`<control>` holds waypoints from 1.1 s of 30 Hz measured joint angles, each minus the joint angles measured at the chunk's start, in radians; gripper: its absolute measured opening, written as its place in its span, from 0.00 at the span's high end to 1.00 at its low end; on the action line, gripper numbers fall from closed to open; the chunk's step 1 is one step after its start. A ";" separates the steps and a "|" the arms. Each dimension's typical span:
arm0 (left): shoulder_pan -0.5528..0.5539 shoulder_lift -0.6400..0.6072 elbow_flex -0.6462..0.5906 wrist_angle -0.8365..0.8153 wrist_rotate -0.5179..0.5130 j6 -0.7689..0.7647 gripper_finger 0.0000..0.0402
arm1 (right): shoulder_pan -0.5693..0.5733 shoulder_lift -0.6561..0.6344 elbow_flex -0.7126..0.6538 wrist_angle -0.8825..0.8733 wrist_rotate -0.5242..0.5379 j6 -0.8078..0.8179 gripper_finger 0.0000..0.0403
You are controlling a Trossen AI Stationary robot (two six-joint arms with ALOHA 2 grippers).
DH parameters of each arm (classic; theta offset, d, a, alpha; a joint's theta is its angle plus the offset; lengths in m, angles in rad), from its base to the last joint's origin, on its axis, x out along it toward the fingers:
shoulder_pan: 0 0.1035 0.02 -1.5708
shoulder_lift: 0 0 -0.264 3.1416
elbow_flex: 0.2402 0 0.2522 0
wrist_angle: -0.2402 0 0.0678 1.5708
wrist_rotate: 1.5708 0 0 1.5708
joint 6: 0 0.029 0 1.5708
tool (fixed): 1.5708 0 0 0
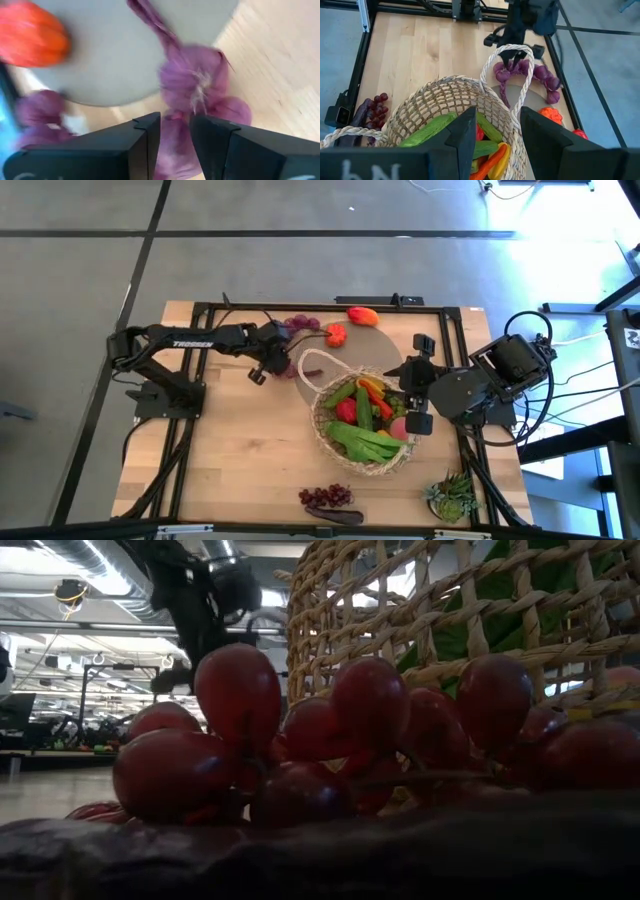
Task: Build produce basket
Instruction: Put the purple garlic into the brown basket
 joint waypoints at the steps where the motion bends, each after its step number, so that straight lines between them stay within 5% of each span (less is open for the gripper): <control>1: 0.000 -0.015 0.010 -0.004 0.009 -0.004 0.76 | 0.000 0.000 0.000 0.000 0.000 0.000 0.64; 10: 0.029 -0.050 0.063 0.017 0.336 -0.270 0.77 | 0.000 0.000 0.000 0.000 -0.002 0.000 0.64; 19: 0.023 0.091 0.063 0.162 0.335 -0.552 0.78 | 0.000 0.000 0.000 0.000 -0.002 0.000 0.64; 33: 0.019 0.235 0.062 0.188 0.242 -0.567 0.78 | 0.000 0.000 0.000 0.000 -0.002 0.003 0.64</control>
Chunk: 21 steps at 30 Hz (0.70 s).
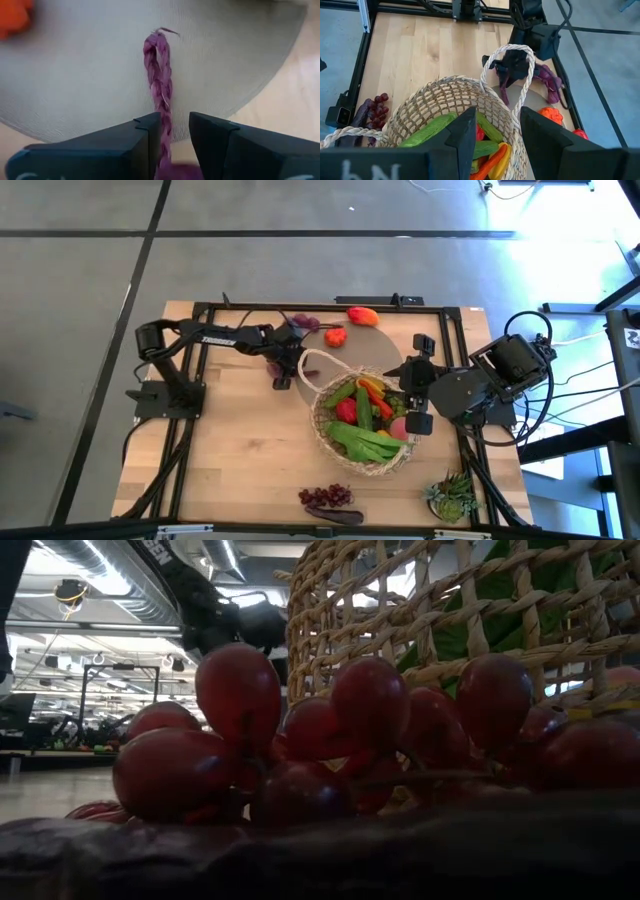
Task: Build produce basket
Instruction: Put the purple garlic into the brown basket
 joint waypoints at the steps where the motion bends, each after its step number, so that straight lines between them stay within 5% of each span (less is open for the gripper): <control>1: 0.001 0.011 0.000 0.001 0.000 0.000 0.78 | 0.000 0.000 0.000 0.000 0.000 0.000 0.64; 21: -0.013 0.098 0.002 0.014 -0.069 0.048 0.82 | 0.000 0.000 0.000 0.002 0.001 0.003 0.64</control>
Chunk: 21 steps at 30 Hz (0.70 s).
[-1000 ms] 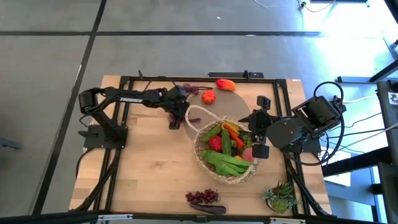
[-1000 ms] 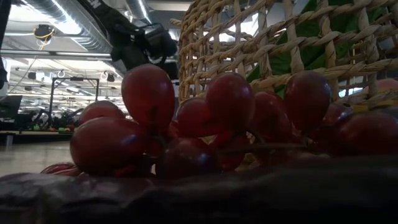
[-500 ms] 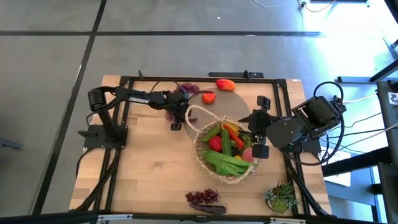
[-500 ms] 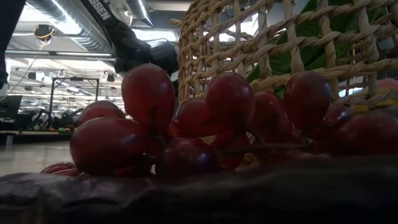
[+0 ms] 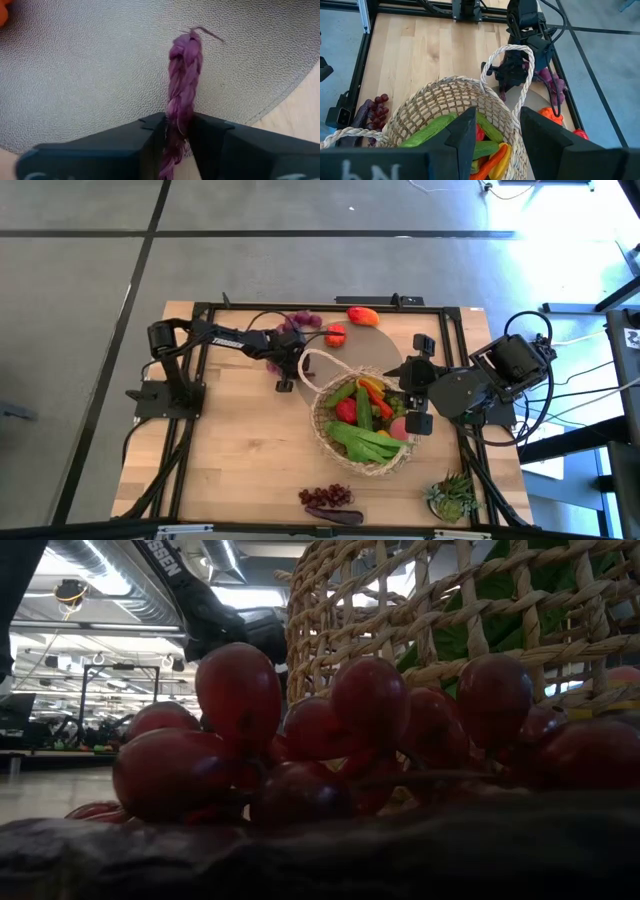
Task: Build produce basket
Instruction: Put the purple garlic into the brown basket
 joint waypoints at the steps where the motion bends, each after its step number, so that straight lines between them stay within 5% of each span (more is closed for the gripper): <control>1: 0.000 -0.005 -0.001 -0.007 -0.003 -0.002 0.85 | 0.000 0.000 0.000 0.000 0.000 0.000 0.64; 5: -0.005 -0.030 -0.002 -0.046 -0.003 -0.031 0.97 | 0.000 0.000 0.000 0.000 0.000 -0.001 0.64; 21: -0.005 -0.230 0.207 -0.458 -0.031 -0.084 0.99 | 0.000 -0.001 0.000 -0.001 -0.035 -0.006 0.64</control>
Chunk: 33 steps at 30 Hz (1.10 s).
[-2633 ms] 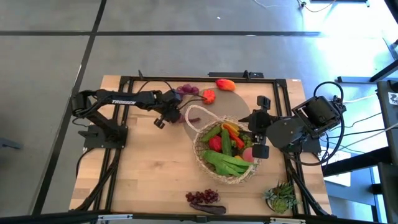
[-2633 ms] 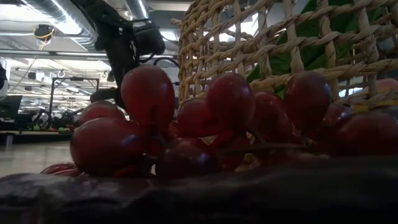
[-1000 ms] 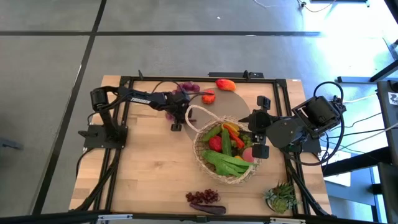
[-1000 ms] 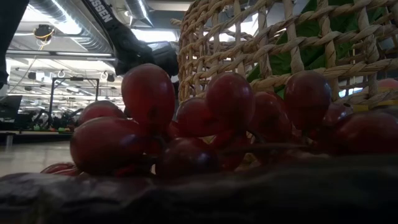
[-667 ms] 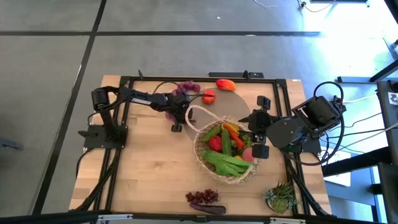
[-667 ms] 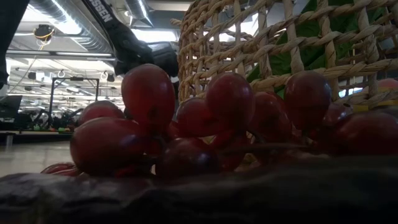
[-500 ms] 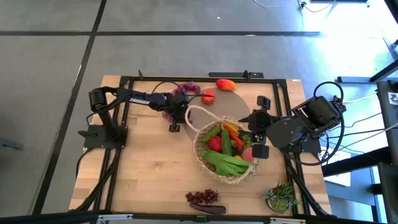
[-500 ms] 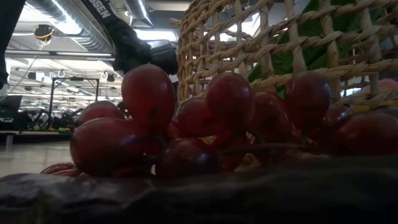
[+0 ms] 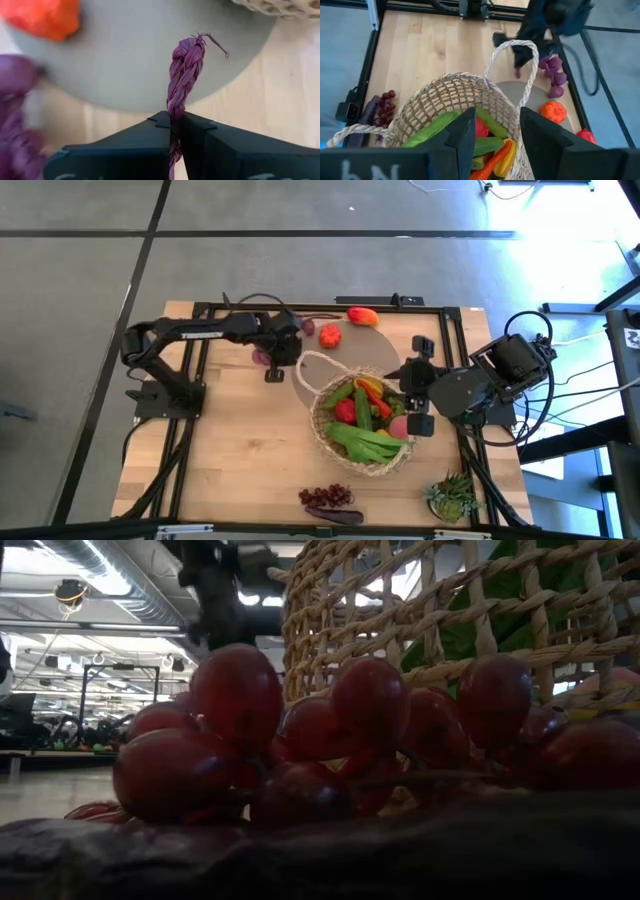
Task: Build produce basket
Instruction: Put the purple garlic into the brown basket
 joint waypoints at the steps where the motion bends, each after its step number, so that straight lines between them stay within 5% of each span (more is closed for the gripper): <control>1: 0.000 -0.016 0.014 -0.028 -0.008 -0.004 1.00 | 0.000 0.000 0.000 0.000 -0.007 -0.002 0.64; 11: 0.006 -0.193 0.229 -0.289 -0.199 -0.042 1.00 | 0.000 0.000 0.000 0.000 -0.029 -0.100 0.64; 22: -0.056 -0.249 0.598 -0.434 -0.374 -0.067 1.00 | 0.002 0.000 0.000 0.000 -0.057 -0.108 0.64; 33: -0.245 -0.251 0.870 -0.386 -0.236 -0.040 1.00 | 0.001 0.000 0.000 0.000 -0.072 -0.164 0.64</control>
